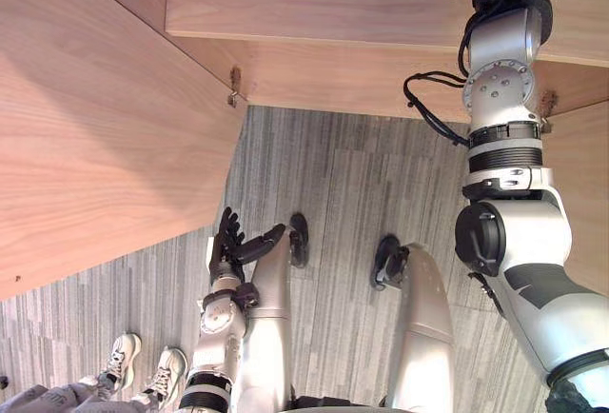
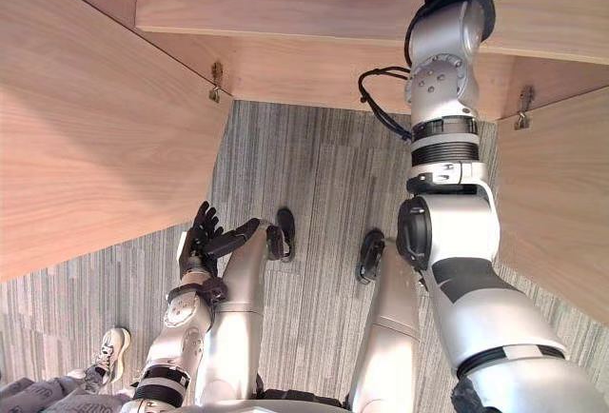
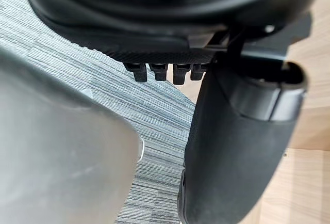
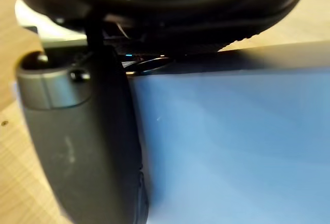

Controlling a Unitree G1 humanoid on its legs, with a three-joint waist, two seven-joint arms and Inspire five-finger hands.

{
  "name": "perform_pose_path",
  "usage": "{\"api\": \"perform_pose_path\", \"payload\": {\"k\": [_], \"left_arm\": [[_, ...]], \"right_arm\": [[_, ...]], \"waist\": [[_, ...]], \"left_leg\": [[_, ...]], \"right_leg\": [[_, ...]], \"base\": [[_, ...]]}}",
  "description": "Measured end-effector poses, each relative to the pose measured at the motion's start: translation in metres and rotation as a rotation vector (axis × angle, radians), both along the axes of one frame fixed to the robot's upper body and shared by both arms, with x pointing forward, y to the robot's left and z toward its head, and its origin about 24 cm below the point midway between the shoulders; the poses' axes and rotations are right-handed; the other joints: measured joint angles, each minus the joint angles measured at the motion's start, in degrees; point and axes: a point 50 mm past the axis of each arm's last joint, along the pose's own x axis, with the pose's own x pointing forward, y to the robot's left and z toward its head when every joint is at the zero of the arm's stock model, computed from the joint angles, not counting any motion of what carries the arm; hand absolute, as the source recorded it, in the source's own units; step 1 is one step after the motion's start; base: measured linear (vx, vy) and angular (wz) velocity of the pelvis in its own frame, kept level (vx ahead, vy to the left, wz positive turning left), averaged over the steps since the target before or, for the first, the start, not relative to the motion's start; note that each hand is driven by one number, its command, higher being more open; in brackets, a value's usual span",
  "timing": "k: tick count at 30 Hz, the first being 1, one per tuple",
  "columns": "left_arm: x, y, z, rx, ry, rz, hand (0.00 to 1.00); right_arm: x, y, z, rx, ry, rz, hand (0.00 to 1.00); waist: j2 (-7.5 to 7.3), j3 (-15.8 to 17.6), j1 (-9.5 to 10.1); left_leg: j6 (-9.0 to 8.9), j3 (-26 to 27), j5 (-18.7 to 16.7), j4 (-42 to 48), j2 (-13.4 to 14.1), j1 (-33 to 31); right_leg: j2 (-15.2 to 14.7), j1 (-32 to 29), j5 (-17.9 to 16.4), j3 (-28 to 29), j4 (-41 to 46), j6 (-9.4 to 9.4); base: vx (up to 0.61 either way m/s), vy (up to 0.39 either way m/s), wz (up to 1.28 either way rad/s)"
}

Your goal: Walk over to the cabinet, pick up the folder, carry it to the office cabinet, place the folder inside the office cabinet, then close the office cabinet door

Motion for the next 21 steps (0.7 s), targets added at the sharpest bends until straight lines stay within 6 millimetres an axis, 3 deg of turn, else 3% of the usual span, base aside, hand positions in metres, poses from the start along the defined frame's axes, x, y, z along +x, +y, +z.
{"api": "perform_pose_path", "payload": {"k": [5, 12, 21], "left_arm": [[0.001, 0.0, -0.003, 0.004, 0.018, 0.012, 1.0], [0.004, -0.003, -0.005, 0.006, 0.039, 0.025, 1.0], [0.011, -0.013, -0.005, -0.021, 0.043, 0.013, 1.0]], "right_arm": [[-0.004, -0.009, 0.0, -0.029, 0.041, -0.11, 1.0], [-0.012, -0.028, 0.001, 0.118, 0.042, -0.17, 1.0], [-0.03, -0.015, 0.001, 0.102, -0.024, -0.251, 1.0]], "waist": [[-0.02, -0.1, -0.13], [-0.02, -0.1, -0.18], [-0.04, -0.1, -0.11]], "left_leg": [[-0.05, 0.0, 0.0, -1.0, 0.0, 1.2], [-0.04, -0.1, 0.0, -2.4, 0.1, 3.0], [-0.06, 0.7, 0.0, -3.6, 1.1, 5.3]], "right_leg": [[0.1, 1.3, 0.1, -0.3, -1.1, -0.01], [0.2, 3.7, 0.1, -1.2, -3.1, 0.04], [0.9, 5.7, 0.1, -1.1, -4.3, 0.04]], "base": [[0.01, -0.042, 0.0], [0.01, -0.017, 0.01], [0.02, -0.037, -0.03]]}}
